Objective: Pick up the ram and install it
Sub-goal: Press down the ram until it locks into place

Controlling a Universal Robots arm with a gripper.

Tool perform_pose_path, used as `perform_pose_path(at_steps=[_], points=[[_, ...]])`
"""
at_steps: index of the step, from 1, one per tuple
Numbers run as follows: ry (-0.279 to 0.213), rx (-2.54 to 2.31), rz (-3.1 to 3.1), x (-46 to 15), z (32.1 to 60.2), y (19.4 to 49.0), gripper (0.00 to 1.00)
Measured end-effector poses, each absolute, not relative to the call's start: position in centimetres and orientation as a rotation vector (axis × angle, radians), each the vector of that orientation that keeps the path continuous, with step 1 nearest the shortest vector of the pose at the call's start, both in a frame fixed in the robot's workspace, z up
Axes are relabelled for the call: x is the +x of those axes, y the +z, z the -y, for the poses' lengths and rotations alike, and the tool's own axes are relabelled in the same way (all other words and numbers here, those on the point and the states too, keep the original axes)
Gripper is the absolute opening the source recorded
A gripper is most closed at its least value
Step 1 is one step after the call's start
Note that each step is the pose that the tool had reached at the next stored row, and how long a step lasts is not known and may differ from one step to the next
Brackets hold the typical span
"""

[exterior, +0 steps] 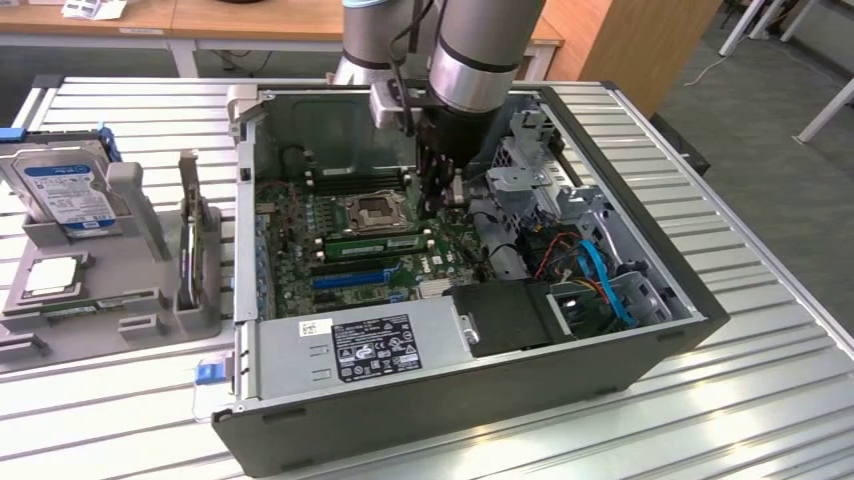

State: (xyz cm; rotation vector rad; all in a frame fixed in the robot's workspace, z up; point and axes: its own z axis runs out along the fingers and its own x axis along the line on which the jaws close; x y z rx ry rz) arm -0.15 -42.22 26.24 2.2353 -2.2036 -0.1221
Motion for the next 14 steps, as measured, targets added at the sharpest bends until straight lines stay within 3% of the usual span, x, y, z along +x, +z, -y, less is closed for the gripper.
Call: perform_pose_path(at_steps=[14], points=[[-0.122, 2.235, 2.204, -0.2, 42.2, 24.4, 0.1]])
